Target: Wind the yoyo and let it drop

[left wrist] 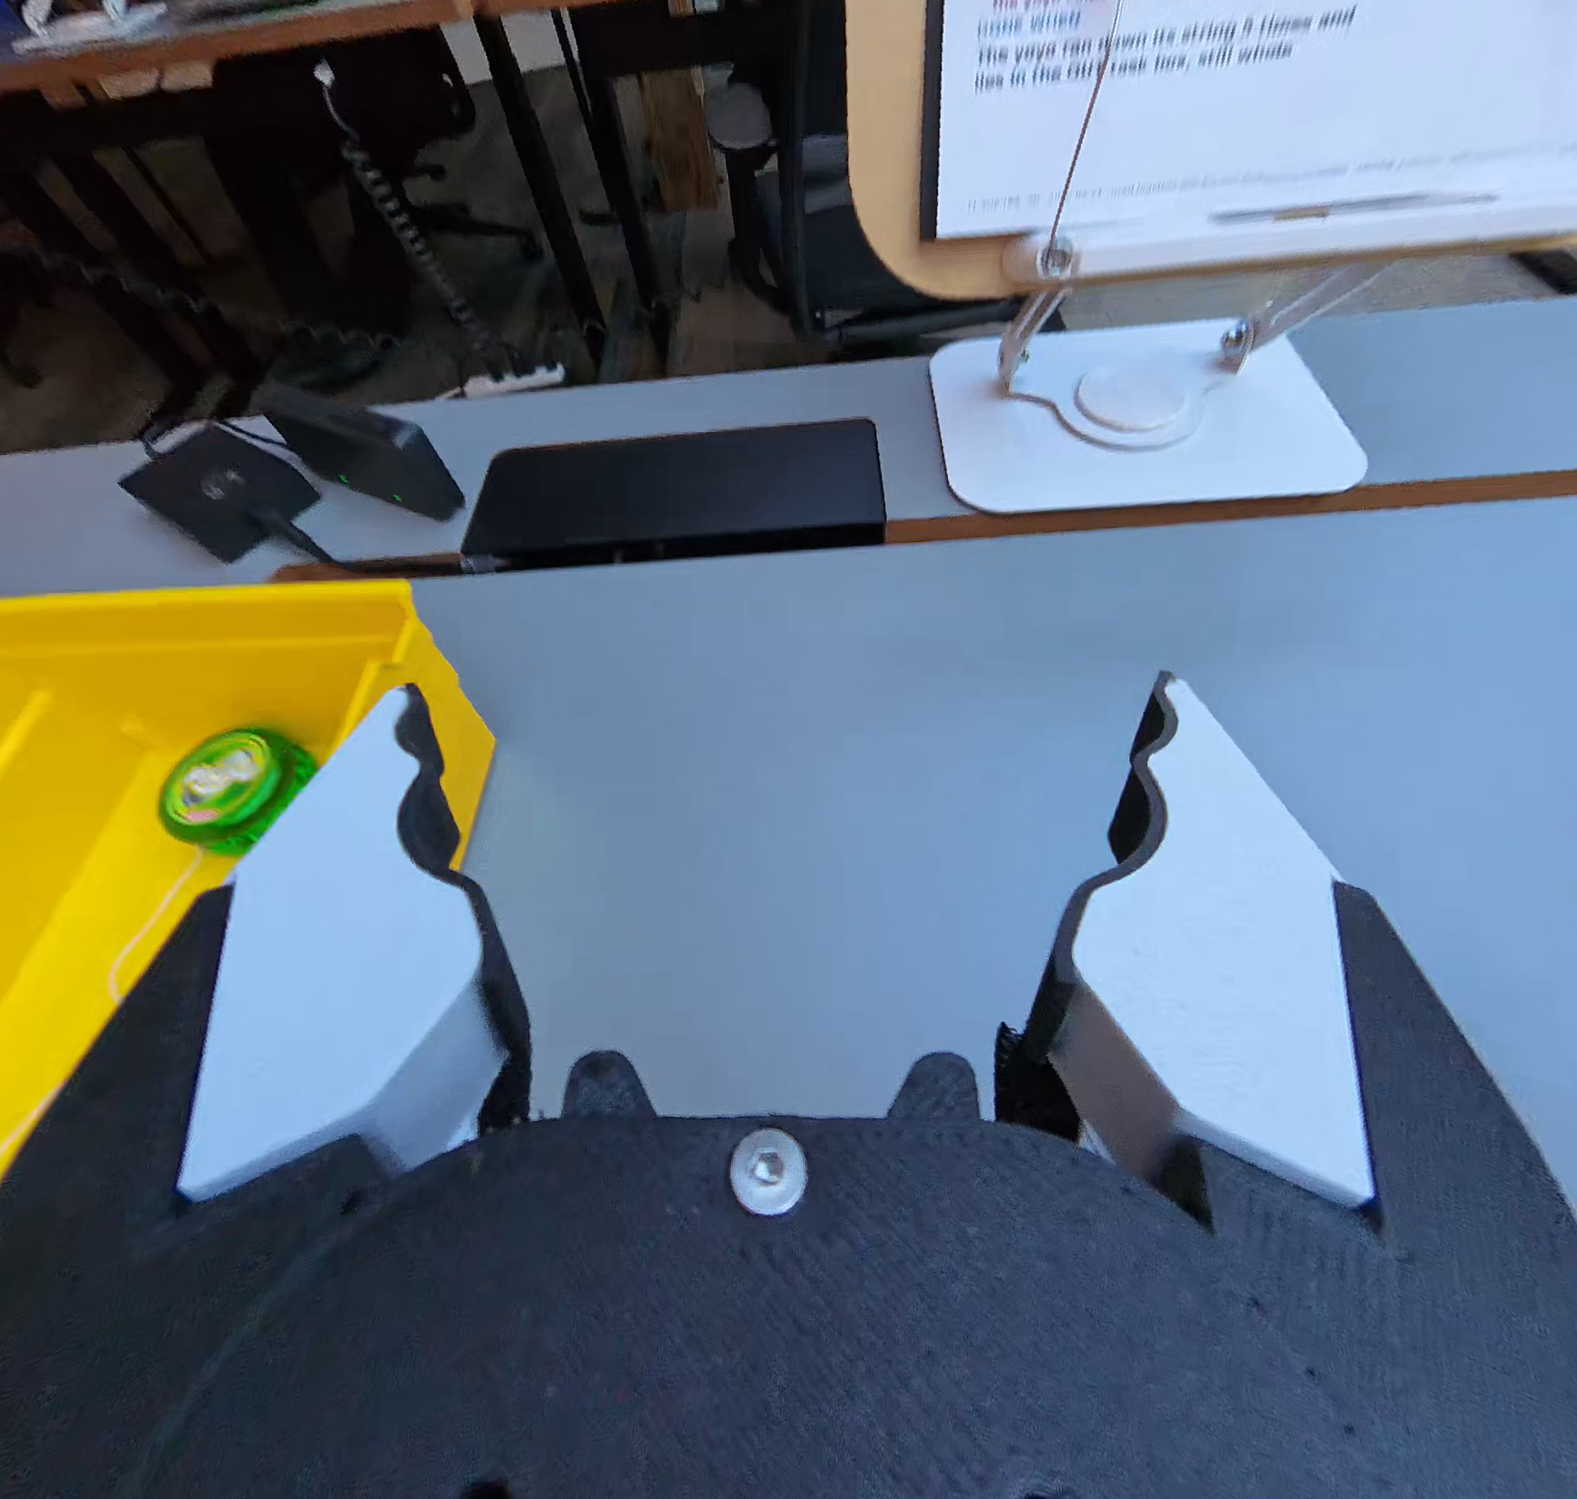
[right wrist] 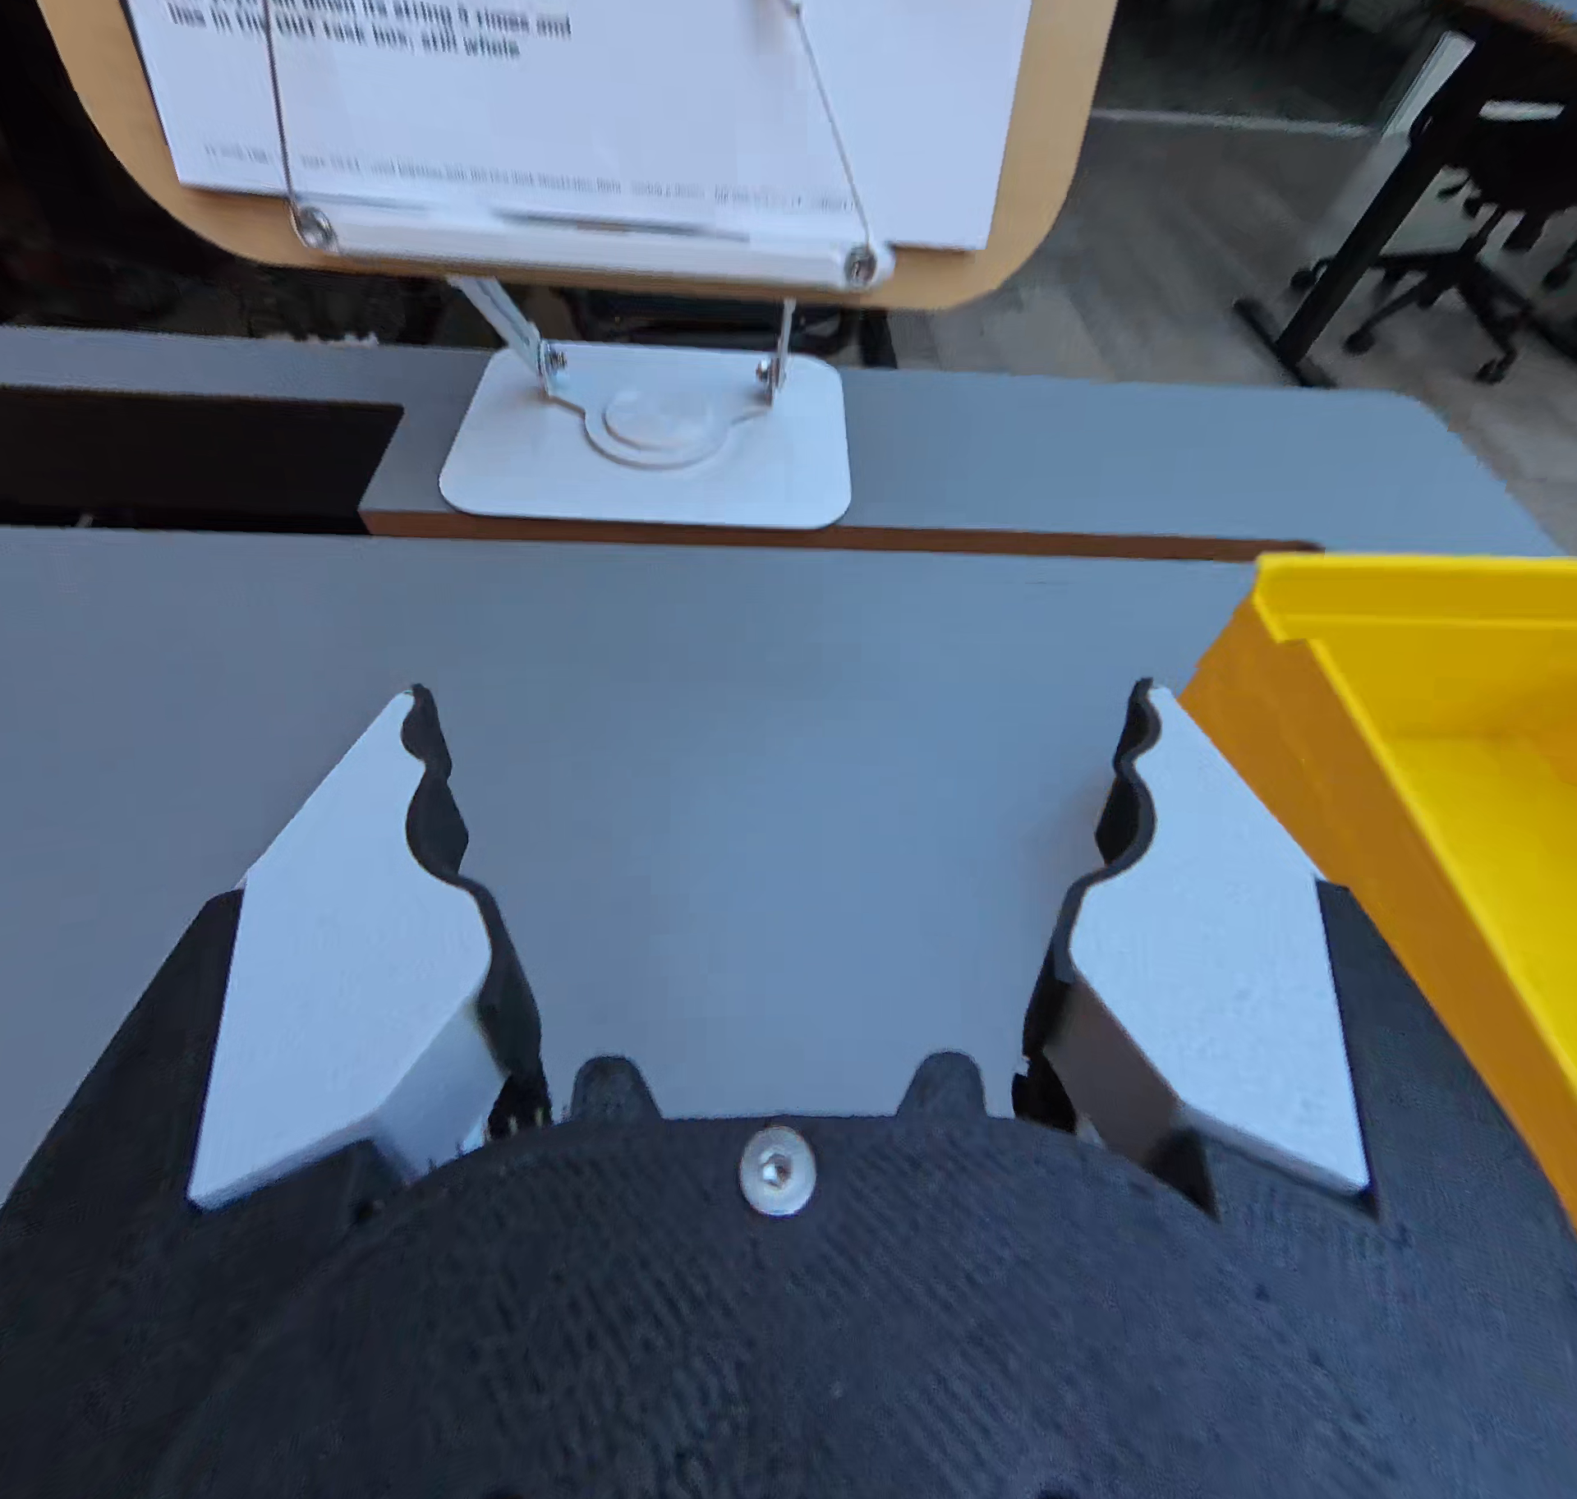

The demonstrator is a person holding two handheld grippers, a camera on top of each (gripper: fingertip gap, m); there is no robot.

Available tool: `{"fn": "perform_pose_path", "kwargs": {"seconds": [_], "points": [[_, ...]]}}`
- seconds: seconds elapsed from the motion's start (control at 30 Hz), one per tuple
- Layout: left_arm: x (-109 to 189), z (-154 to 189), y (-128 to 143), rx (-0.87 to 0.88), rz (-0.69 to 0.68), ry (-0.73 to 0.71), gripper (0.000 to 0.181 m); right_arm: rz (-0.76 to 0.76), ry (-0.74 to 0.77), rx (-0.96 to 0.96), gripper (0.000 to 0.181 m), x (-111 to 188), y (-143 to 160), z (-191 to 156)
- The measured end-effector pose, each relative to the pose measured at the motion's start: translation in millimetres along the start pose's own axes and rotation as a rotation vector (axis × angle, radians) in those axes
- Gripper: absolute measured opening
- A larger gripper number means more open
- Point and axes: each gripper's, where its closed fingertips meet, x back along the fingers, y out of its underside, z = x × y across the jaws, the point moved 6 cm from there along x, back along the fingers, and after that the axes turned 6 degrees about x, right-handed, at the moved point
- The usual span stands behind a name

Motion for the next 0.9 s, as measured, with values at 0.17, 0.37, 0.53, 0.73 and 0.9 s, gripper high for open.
{"fn": "perform_pose_path", "kwargs": {"seconds": [0.17,0.37,0.53,0.73,0.9], "points": [[-18,4,55,0.033,-0.093,-0.008,0.152,-0.131,-0.043,-0.024,0.151,-16,49,-21],[-32,11,97,0.018,-0.195,-0.008,0.156,-0.191,-0.044,-0.035,0.151,-24,75,-34],[-38,15,109,0.027,-0.224,0.006,0.157,-0.213,-0.037,-0.050,0.151,-28,87,-38],[-43,17,117,0.043,-0.247,0.008,0.157,-0.231,-0.034,-0.088,0.151,-31,94,-41],[-46,18,119,0.054,-0.259,0.011,0.157,-0.267,-0.036,-0.088,0.151,-34,103,-44]]}}
